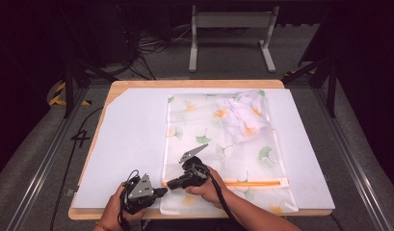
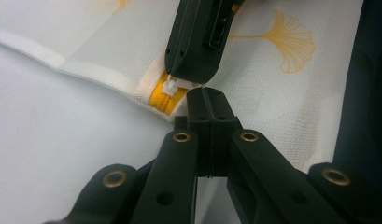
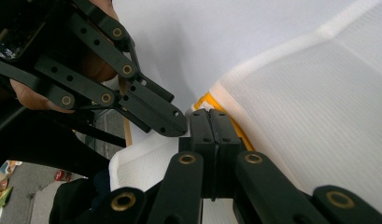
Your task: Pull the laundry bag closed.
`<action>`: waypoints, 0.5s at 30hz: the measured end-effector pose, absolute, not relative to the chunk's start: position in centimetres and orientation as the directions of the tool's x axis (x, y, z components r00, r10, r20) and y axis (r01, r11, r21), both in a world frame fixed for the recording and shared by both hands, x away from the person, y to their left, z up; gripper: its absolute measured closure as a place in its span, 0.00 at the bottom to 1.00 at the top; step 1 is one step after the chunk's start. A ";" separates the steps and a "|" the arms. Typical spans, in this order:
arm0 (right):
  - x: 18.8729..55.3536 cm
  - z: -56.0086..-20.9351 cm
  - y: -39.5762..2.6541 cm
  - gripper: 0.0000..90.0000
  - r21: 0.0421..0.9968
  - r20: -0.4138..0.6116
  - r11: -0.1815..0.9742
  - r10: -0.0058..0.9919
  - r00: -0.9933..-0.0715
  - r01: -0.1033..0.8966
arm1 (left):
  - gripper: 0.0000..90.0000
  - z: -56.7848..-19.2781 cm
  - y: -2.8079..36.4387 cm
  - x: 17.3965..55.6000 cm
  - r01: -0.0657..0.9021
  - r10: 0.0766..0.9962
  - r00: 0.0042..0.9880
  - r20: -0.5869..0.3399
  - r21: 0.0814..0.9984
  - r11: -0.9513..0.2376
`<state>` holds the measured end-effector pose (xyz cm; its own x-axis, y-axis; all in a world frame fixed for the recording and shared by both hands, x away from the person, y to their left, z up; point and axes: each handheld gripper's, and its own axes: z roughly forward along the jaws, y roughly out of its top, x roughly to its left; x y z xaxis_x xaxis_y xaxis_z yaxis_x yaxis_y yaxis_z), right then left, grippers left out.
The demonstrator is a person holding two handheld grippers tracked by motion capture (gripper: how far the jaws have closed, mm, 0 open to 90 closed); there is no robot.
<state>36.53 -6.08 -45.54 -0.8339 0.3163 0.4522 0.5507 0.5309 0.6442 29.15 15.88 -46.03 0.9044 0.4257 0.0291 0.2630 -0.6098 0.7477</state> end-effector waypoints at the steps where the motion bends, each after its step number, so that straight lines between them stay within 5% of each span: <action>1: 36.6 -45.6 -6.2 1.00 0.643 0.453 0.533 0.315 -0.834 0.550 | 1.00 -46.0 15.9 29.1 0.265 0.427 0.904 0.026 0.749 -0.607; 15: 36.9 -45.6 -6.6 1.00 0.636 0.493 0.505 0.315 -0.811 0.583 | 1.00 -46.1 16.0 29.2 0.263 0.422 0.907 0.021 0.753 -0.603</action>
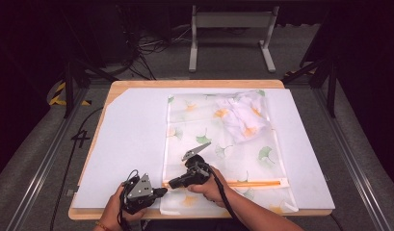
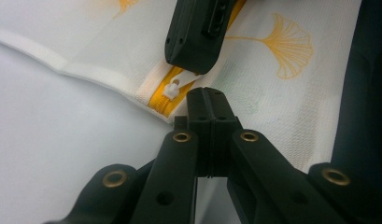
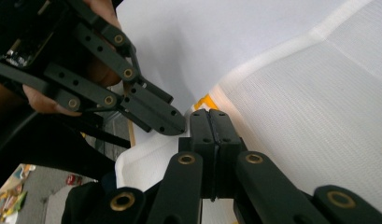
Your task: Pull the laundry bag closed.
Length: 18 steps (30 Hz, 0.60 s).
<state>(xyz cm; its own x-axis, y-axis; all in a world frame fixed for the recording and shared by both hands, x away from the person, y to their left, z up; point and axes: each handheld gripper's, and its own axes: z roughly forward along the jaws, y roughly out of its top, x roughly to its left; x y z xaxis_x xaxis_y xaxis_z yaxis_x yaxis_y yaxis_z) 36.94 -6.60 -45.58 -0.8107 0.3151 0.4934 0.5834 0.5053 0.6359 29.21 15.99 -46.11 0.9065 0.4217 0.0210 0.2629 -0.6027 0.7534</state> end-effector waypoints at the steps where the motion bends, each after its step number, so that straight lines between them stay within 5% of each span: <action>1: 37.0 -45.7 -6.6 1.00 0.631 0.505 0.499 0.318 -0.803 0.594 | 1.00 -46.1 16.0 29.2 0.262 0.421 0.907 0.022 0.753 -0.603; 7: 37.0 -46.1 -5.8 0.88 0.607 0.538 0.489 0.327 -0.777 0.627 | 1.00 -46.1 16.0 29.1 0.258 0.422 0.906 0.028 0.754 -0.604; 18: 37.1 -46.2 -5.5 0.89 0.581 0.574 0.440 0.374 -0.728 0.684 | 1.00 -46.2 16.2 29.0 0.232 0.395 0.918 0.034 0.762 -0.605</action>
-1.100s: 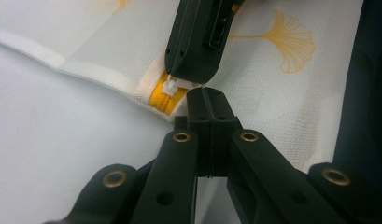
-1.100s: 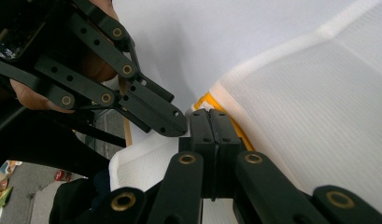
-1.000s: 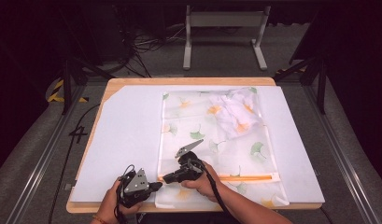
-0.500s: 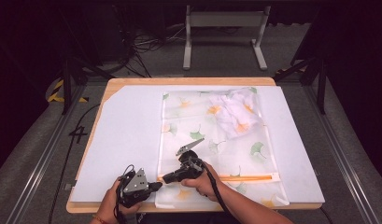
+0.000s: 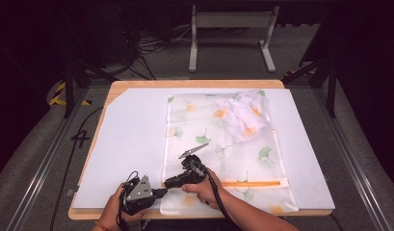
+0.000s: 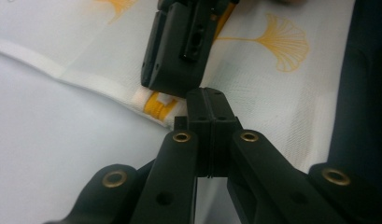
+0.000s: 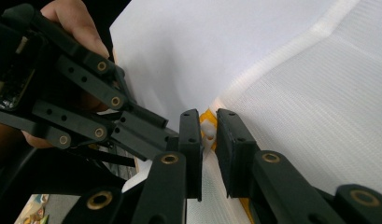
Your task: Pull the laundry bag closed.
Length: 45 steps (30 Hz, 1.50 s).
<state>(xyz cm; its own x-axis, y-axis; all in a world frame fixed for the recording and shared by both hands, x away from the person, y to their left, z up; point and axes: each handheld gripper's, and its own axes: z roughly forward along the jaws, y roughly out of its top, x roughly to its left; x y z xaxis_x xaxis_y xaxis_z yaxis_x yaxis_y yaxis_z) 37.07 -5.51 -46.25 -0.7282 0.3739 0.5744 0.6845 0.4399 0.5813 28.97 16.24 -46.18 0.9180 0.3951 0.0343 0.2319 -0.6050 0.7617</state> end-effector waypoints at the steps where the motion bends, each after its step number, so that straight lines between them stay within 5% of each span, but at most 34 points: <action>1: 37.0 -46.2 -5.5 0.87 0.579 0.576 0.437 0.379 -0.725 0.688 | 1.00 -46.2 16.3 28.9 0.226 0.387 0.921 0.035 0.763 -0.606; 9: 36.3 -45.8 -5.0 0.72 0.597 0.538 0.448 0.391 -0.747 0.665 | 1.00 -46.0 16.8 28.5 0.241 0.393 0.919 0.025 0.754 -0.612; 11: 36.2 -45.7 -4.8 0.73 0.599 0.525 0.452 0.401 -0.750 0.661 | 1.00 -46.0 16.8 28.6 0.240 0.392 0.920 0.026 0.753 -0.613; 15: 35.8 -45.5 -4.4 0.90 0.620 0.440 0.478 0.446 -0.779 0.623 | 1.00 -46.0 16.8 28.5 0.246 0.396 0.918 0.020 0.753 -0.610; 24: 35.8 -45.5 -4.7 1.00 0.628 0.427 0.483 0.442 -0.789 0.610 | 1.00 -46.1 16.8 28.5 0.249 0.398 0.917 0.017 0.755 -0.607; 35: 36.2 -45.9 -4.9 0.90 0.633 0.490 0.440 0.409 -0.770 0.637 | 1.00 -46.1 16.8 28.6 0.257 0.397 0.918 0.006 0.753 -0.605; 45: 36.2 -46.0 -4.6 1.00 0.631 0.481 0.448 0.414 -0.773 0.633 | 1.00 -46.0 16.7 28.6 0.253 0.399 0.917 0.014 0.753 -0.608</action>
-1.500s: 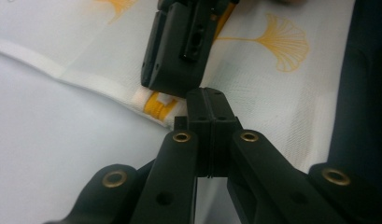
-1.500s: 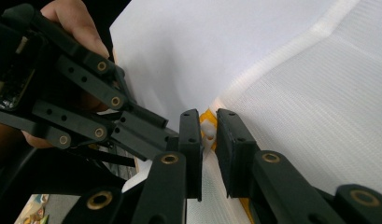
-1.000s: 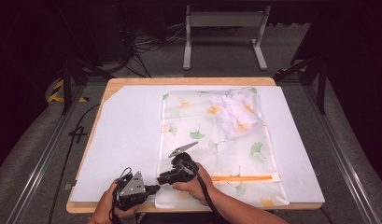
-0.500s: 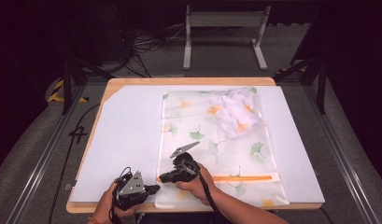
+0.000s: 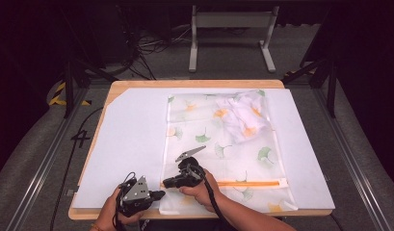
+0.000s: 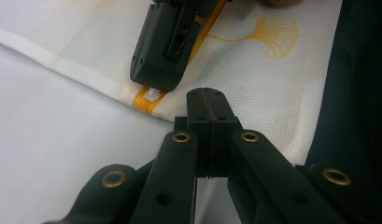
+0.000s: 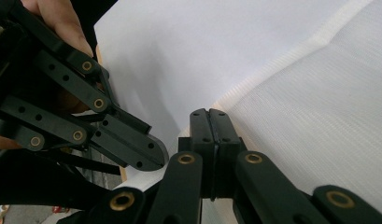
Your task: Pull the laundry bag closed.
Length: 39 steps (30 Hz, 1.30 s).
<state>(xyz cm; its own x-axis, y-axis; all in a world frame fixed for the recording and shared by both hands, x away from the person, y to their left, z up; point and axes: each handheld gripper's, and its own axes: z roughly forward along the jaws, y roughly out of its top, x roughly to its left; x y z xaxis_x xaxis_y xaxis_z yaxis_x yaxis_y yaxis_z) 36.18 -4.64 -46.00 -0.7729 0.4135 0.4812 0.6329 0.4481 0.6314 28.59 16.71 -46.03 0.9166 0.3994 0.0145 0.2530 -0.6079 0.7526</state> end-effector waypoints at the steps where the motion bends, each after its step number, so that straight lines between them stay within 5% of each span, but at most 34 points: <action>1: 36.2 -46.0 -4.7 1.00 0.633 0.476 0.451 0.414 -0.776 0.629 | 1.00 -46.0 16.7 28.6 0.253 0.402 0.915 0.018 0.753 -0.607; 6: 36.0 -45.8 -4.7 1.00 0.645 0.449 0.471 0.405 -0.797 0.602 | 0.90 -45.8 16.1 28.6 0.222 0.405 0.912 0.062 0.757 -0.615; 11: 35.9 -45.4 -4.9 1.00 0.654 0.427 0.487 0.394 -0.814 0.579 | 1.00 -46.0 15.7 29.0 0.217 0.395 0.916 0.067 0.745 -0.631; 39: 35.7 -45.1 -6.1 1.00 0.655 0.387 0.528 0.378 -0.841 0.540 | 1.00 -46.1 15.9 29.1 0.274 0.429 0.903 0.015 0.750 -0.603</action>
